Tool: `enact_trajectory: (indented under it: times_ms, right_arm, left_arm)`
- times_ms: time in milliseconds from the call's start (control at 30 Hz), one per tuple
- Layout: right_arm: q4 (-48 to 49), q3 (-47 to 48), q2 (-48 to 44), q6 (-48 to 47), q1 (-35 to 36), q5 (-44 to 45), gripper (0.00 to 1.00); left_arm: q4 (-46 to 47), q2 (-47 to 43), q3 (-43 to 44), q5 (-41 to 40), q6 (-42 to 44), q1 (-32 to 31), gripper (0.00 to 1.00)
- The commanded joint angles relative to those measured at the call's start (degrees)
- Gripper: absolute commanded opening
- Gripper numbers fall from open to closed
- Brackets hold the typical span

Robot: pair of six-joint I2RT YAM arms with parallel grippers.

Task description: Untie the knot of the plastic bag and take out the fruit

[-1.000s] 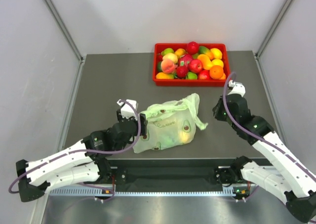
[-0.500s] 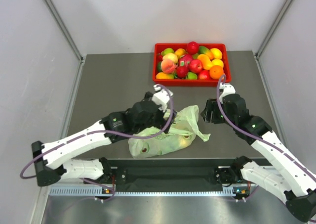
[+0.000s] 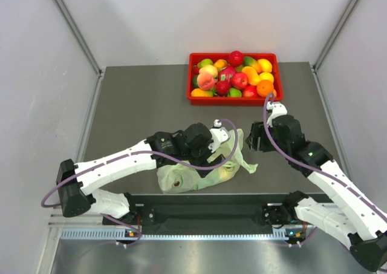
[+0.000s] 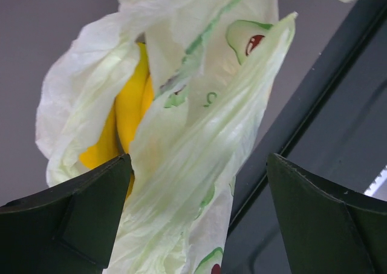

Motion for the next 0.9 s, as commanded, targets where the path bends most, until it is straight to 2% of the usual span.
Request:
enact_trajectory:
  times_ms: [0, 67, 167, 233, 300, 367, 400, 500, 633, 733, 833, 867]
  right_arm:
    - [0.63, 2.15, 0.04, -0.85, -0.44, 0.24, 0.68]
    - [0.81, 2.24, 0.22, -0.67, -0.44, 0.33, 0.67]
    - [0.89, 2.24, 0.83, -0.58, -0.44, 0.5, 0.68]
    - [0.81, 2.42, 0.92, -0.58, -0.44, 0.5, 0.67]
    - [0.81, 2.77, 1.01, -0.41, -0.35, 0.41, 0.67]
    - [0.63, 3.12, 0.83, -0.5, -0.35, 0.41, 0.66]
    - [0.63, 3.56, 0.83, -0.5, -0.44, 0.5, 0.66]
    - [0.02, 5.05, 0.83, -0.67, -0.44, 0.5, 0.65]
    - [-1.04, 7.6, 0.48, -1.64, -0.44, 0.59, 0.65]
    - [-1.3, 10.15, 0.13, -2.34, -0.44, 0.24, 0.65]
    - [-1.21, 13.13, 0.13, -3.57, -0.44, -1.95, 0.67]
    - [-0.78, 13.84, 0.3, -4.18, -0.44, -3.87, 0.68]
  left_arm:
    - [-0.89, -1.67, 1.19, 4.75, 2.87, -0.26, 0.98]
    - [-1.06, -0.97, 0.49, 4.66, 2.96, -0.26, 0.98]
    - [-2.29, 0.69, 0.31, 8.7, 2.96, -0.26, 0.94]
    - [-2.91, 1.23, -0.13, 6.0, 2.96, -0.35, 0.89]
    - [-3.35, 2.1, -0.83, 2.04, 2.87, -0.43, 0.74]
    - [-4.49, 2.98, -0.83, -0.69, 2.43, -0.43, 0.53]
    - [-4.84, 3.07, -0.92, -1.48, 2.17, -0.35, 0.32]
    - [-5.72, 2.46, -0.48, -3.77, 0.85, -0.34, 0.0]
    - [-3.62, -2.53, -0.83, -6.4, -2.13, -0.34, 0.0]
    - [1.73, -10.61, -3.54, -8.86, -3.97, -0.34, 0.0]
    - [11.12, -21.59, -7.41, -12.81, -5.91, -0.35, 0.0]
    - [14.02, -27.71, -11.34, -14.3, -7.14, -0.34, 0.0]
